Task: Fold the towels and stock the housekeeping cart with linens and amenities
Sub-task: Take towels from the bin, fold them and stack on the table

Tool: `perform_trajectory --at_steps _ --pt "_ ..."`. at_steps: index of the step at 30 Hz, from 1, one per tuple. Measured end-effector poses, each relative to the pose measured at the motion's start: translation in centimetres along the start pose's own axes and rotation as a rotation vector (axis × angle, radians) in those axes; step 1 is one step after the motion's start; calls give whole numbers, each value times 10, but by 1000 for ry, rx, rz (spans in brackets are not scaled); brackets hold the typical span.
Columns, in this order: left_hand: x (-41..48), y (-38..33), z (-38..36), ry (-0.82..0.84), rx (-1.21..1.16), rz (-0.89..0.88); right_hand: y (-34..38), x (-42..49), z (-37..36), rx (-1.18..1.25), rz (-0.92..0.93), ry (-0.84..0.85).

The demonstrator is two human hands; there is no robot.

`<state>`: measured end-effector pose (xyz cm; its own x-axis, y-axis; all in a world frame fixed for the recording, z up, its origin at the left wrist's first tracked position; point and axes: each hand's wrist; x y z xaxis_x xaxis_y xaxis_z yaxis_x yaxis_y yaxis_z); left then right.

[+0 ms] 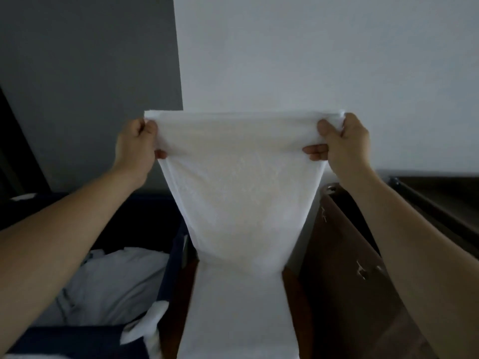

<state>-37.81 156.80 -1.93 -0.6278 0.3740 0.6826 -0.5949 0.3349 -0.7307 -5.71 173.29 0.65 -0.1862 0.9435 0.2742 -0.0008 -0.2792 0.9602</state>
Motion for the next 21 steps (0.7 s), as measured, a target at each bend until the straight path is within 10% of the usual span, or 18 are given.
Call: perform_trajectory --at_steps 10,21 --pt "-221 57 94 407 78 410 -145 -167 43 -338 -446 116" --pt "-259 93 117 586 48 594 -197 -201 64 -418 -615 170"
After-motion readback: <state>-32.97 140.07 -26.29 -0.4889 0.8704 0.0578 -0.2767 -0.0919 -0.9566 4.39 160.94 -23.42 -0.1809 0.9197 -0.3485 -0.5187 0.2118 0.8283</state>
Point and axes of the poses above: each hand's wrist, its own x-axis towards the middle knuckle, its own z-axis out of the back of the hand, y = z × x, and after that the axes turned 14 degrees about -z, right-handed
